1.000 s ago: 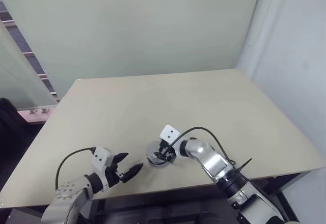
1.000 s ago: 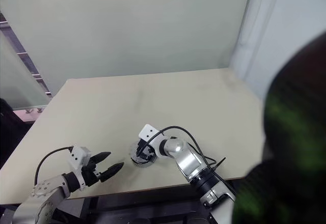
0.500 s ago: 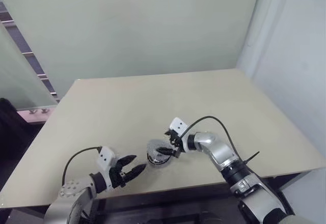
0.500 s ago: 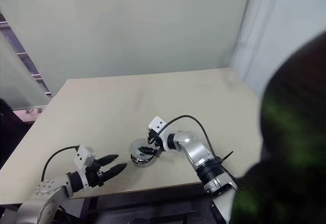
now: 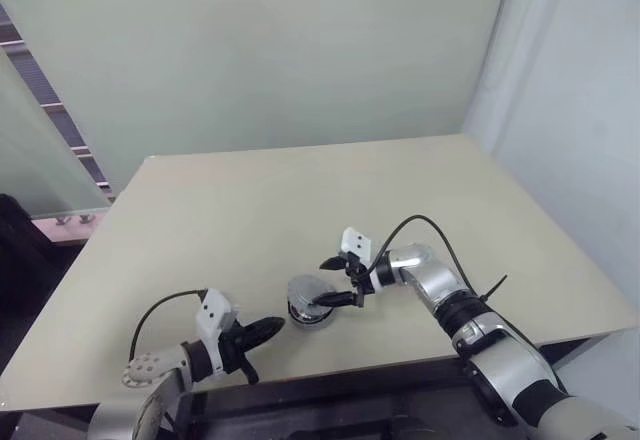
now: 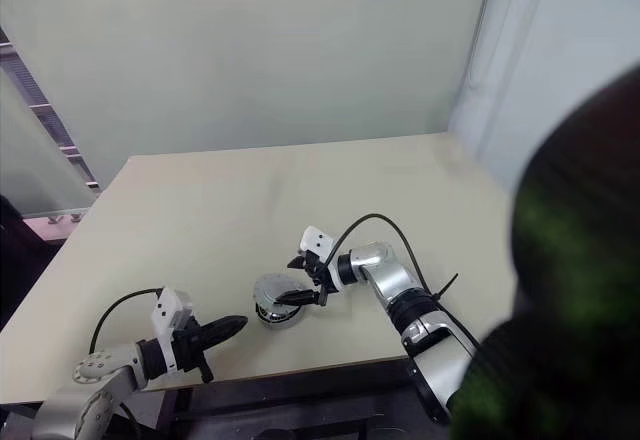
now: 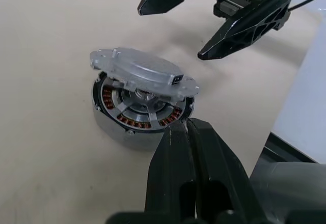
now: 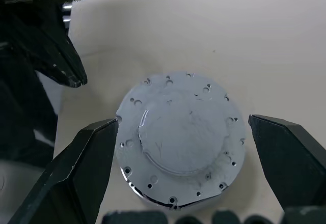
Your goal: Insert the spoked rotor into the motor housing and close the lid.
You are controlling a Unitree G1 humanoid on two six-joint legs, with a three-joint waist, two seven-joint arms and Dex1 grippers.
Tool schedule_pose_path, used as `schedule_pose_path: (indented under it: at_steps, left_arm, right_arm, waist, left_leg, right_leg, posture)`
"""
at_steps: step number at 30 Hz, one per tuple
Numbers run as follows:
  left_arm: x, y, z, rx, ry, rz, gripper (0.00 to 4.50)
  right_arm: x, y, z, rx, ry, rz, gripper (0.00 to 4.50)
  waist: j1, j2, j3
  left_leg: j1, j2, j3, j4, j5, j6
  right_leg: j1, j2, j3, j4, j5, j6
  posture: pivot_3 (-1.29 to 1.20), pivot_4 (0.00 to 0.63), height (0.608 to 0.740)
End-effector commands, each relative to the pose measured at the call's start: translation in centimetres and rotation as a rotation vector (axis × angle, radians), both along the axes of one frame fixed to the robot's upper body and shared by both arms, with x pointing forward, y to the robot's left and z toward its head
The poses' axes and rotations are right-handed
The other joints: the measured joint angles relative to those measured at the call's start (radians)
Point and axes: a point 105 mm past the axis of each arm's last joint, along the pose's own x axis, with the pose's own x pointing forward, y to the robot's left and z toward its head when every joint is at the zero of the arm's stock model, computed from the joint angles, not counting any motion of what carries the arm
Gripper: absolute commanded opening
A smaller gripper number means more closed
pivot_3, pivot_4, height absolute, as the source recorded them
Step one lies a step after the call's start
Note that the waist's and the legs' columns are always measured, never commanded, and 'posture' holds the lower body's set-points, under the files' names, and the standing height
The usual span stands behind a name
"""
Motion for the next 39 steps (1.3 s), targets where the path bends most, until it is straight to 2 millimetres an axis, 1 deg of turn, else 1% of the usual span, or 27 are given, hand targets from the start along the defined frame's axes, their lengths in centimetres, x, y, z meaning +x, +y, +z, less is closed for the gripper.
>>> schedule_pose_path:
  at_steps: [1, 15, 16, 17, 20, 22, 27, 28, 34, 38, 39]
  left_arm:
    - [0.0, -0.3, 1.5, 0.000, -0.056, -0.026, 0.04]
    - [-1.0, 0.8, 1.8, 0.038, -0.058, 0.010, 0.04]
    - [-1.1, 0.9, 1.8, 0.040, -0.058, 0.012, 0.00]
    - [-1.1, 0.9, 1.8, 0.042, -0.058, 0.014, 0.00]
    - [-1.1, 1.0, 1.8, 0.044, -0.060, 0.017, 0.00]
    - [-1.1, 0.9, 1.8, 0.046, -0.061, 0.017, 0.00]
    - [-1.1, 0.8, 1.8, 0.047, -0.063, 0.016, 0.00]
    - [-1.1, 0.8, 1.8, 0.047, -0.064, 0.016, 0.00]
    - [-0.9, 0.8, 1.8, 0.048, -0.066, 0.015, 0.00]
    - [-0.9, 0.7, 1.7, 0.048, -0.067, 0.015, 0.00]
    - [-0.8, 0.7, 1.7, 0.048, -0.067, 0.015, 0.00]
  right_arm:
    - [0.6, 0.8, 1.5, 0.002, -0.070, 0.046, 4.50]
    - [0.5, 2.2, 0.1, -0.056, -0.090, 0.075, 4.50]
    - [0.5, 2.3, 0.1, -0.059, -0.094, 0.071, 4.11]
    - [0.5, 2.4, 0.0, -0.060, -0.095, 0.067, 3.90]
    - [0.5, 2.6, -0.2, -0.064, -0.089, 0.060, 2.88]
    - [0.4, 2.7, -0.2, -0.053, -0.069, 0.052, 2.08]
    - [0.6, 2.7, -0.3, -0.049, -0.055, 0.029, 0.28]
    - [0.6, 2.7, -0.3, -0.044, -0.045, 0.022, 0.01]
    - [0.9, 2.7, 0.2, 0.003, -0.003, -0.020, 0.01]
    - [0.7, 2.1, 0.1, -0.031, 0.024, -0.001, 0.01]
    - [0.6, 2.0, 0.0, -0.041, 0.033, 0.003, 0.18]
  waist:
    - [0.000, 0.000, 0.000]
    - [0.000, 0.001, 0.000]
    - [0.000, 0.001, 0.000]
    - [0.000, 0.001, 0.000]
    - [-0.001, 0.001, 0.000]
    - [-0.001, 0.001, 0.000]
    - [-0.002, 0.001, 0.000]
    - [-0.002, 0.001, 0.000]
    - [-0.005, 0.001, 0.000]
    - [-0.005, 0.001, 0.000]
    - [-0.005, 0.001, 0.000]
  left_leg:
    - [0.000, 0.000, 0.000, 0.000, 0.000, 0.000]
    - [0.000, 0.000, 0.000, 0.000, 0.000, 0.000]
    - [0.001, 0.000, 0.000, 0.000, 0.000, 0.000]
    - [0.001, 0.000, 0.000, 0.000, 0.000, 0.000]
    - [0.001, 0.000, 0.000, 0.000, 0.000, 0.000]
    - [0.001, 0.000, 0.000, 0.000, 0.000, 0.000]
    - [0.001, 0.001, 0.000, 0.000, 0.000, 0.000]
    - [0.001, 0.001, 0.000, 0.000, 0.000, 0.000]
    - [0.001, 0.001, 0.000, 0.001, 0.000, 0.000]
    - [0.001, 0.001, 0.000, 0.001, 0.000, 0.000]
    - [0.001, 0.001, 0.000, 0.001, 0.000, 0.000]
  right_leg:
    - [0.000, 0.000, 0.000, 0.000, 0.000, 0.000]
    - [0.000, 0.000, 0.001, 0.000, 0.002, -0.003]
    - [0.000, 0.001, 0.001, 0.000, 0.002, -0.003]
    - [0.000, 0.001, 0.001, 0.000, 0.002, -0.003]
    - [0.000, 0.001, 0.001, 0.001, 0.002, -0.003]
    - [0.000, 0.001, 0.001, 0.001, 0.002, -0.003]
    - [0.000, 0.002, 0.001, 0.001, 0.002, -0.004]
    - [0.000, 0.002, 0.001, 0.001, 0.002, -0.004]
    - [0.000, 0.002, 0.001, 0.001, 0.002, -0.004]
    - [0.000, 0.002, 0.001, 0.001, 0.003, -0.004]
    - [0.000, 0.002, 0.001, 0.001, 0.003, -0.004]
  posture:
    - [0.00, 0.000, 0.740]
    - [0.00, 0.000, 0.740]
    - [0.00, 0.000, 0.740]
    - [0.00, 0.000, 0.740]
    - [0.00, 0.000, 0.740]
    - [0.00, 0.000, 0.740]
    - [0.00, 0.000, 0.740]
    - [0.00, 0.000, 0.740]
    - [0.00, 0.000, 0.740]
    - [0.00, 0.000, 0.740]
    - [0.00, 0.000, 0.740]
